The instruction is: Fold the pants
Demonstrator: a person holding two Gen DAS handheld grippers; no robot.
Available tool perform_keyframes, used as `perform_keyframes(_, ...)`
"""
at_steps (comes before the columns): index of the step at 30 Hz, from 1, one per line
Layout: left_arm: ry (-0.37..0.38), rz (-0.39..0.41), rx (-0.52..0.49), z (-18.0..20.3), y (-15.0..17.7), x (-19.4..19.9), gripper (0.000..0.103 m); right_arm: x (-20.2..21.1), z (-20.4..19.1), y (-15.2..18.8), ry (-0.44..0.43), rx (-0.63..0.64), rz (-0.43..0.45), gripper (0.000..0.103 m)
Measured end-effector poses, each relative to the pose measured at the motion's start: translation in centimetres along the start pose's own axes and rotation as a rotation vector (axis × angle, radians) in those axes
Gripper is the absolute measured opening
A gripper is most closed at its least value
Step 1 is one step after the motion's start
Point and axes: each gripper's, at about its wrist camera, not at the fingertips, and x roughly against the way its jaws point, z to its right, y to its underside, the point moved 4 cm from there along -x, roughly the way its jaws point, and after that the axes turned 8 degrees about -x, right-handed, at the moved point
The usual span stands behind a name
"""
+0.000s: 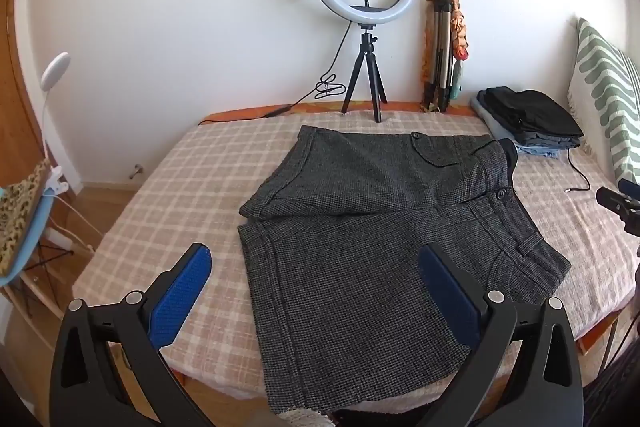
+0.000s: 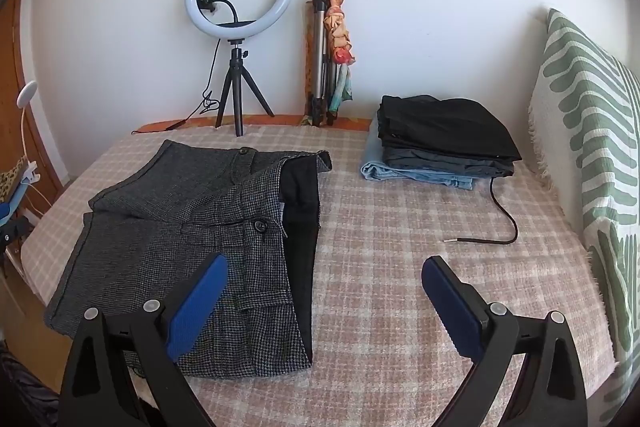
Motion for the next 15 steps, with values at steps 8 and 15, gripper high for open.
perform_keyframes(8, 0.000, 0.005, -0.002, 0.19, -0.08, 0.04, 0.103, -0.07, 0.04, -0.03, -0.001, -0.001, -0.005, 0.099)
perform_keyframes(15, 0.004, 0.001, -0.001, 0.27, 0.04, -0.03, 0.103, 0.00, 0.02, -0.14, -0.001, 0.001, -0.004, 0.099)
